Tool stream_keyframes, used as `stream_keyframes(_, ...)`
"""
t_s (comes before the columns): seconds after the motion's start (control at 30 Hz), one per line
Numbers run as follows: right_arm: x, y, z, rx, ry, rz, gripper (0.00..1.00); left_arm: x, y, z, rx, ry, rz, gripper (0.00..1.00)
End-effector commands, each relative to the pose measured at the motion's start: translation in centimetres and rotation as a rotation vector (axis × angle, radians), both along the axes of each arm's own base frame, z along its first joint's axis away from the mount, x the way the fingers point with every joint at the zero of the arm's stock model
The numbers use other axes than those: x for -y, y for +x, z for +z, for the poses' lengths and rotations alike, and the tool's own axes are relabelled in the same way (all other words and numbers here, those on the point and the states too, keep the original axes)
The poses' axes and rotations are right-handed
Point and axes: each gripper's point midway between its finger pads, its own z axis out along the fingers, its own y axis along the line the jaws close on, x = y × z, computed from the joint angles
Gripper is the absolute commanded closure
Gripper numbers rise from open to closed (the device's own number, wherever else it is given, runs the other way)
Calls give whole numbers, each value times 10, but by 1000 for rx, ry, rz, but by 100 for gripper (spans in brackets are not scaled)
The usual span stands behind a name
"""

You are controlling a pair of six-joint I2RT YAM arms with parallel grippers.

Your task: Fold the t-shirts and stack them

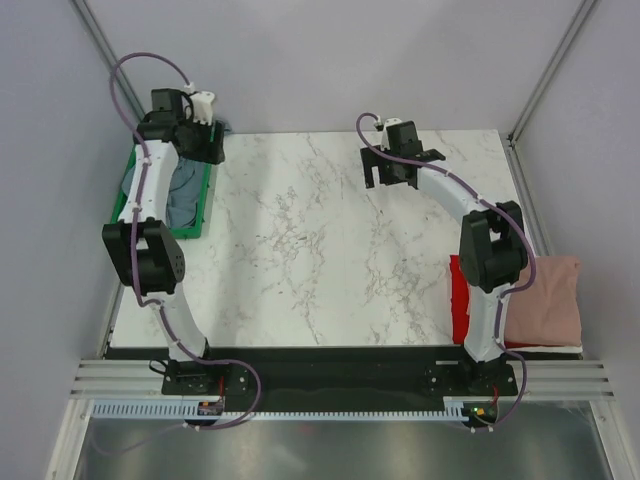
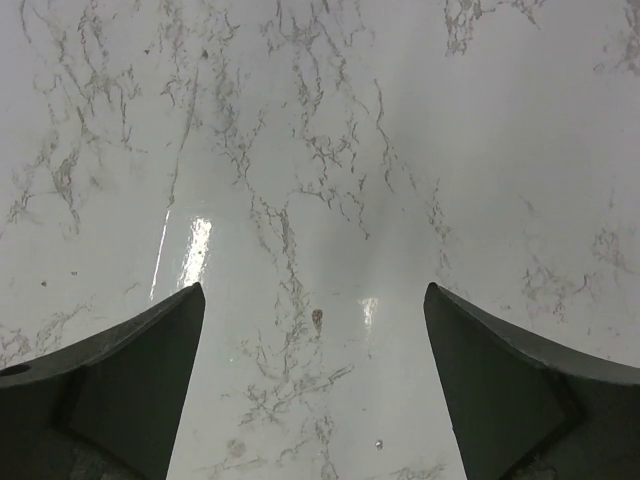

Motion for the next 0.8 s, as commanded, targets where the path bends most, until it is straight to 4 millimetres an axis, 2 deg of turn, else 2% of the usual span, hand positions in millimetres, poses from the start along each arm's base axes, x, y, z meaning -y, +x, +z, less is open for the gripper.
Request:
stream_keyframes(0.0,-12,16,20,68,21,49,2,-55,-2,-1,-32,3,51,28)
stream_keyframes(0.03,-16,14,18,62,29,82,2,-74,-3,-5,-40,6,79,31)
stream_keyframes(0.07,-19,13,14,55,34,94,2,-82,-3,-10,-47,21,79,32)
stream_keyframes(0.1,-21,13,13,50,40,102,2,-94,-2,-18,-62,30,99,39)
stream_keyframes(0.2,-28,13,2,25,58,131,2,-114,-2,-32,-92,43,126,49)
stream_keyframes(0.23,-29,14,1,20,65,133,2,-118,-2,-42,-114,50,128,50)
stream_keyframes(0.4,-36,16,-8,-3,80,157,2,-146,0,-72,-176,80,201,48)
stream_keyframes(0.5,-36,14,-12,-17,83,154,2,-155,11,-83,-179,96,220,47)
stream_keyframes(0.57,-35,10,-19,-34,82,157,2,-161,23,-82,-153,101,244,47)
stream_keyframes(0.6,-37,9,-20,-39,87,163,2,-164,32,-90,-142,101,254,45)
stream_keyframes(0.67,-36,6,-26,-51,85,165,2,-170,47,-85,-100,105,285,43)
stream_keyframes(0.7,-34,6,-27,-53,77,168,2,-172,54,-98,-104,105,290,41)
stream_keyframes(0.73,-34,5,-29,-54,73,170,2,-176,63,-93,-77,109,296,40)
stream_keyframes(0.77,-34,4,-30,-57,67,173,2,-176,67,-97,-74,109,294,38)
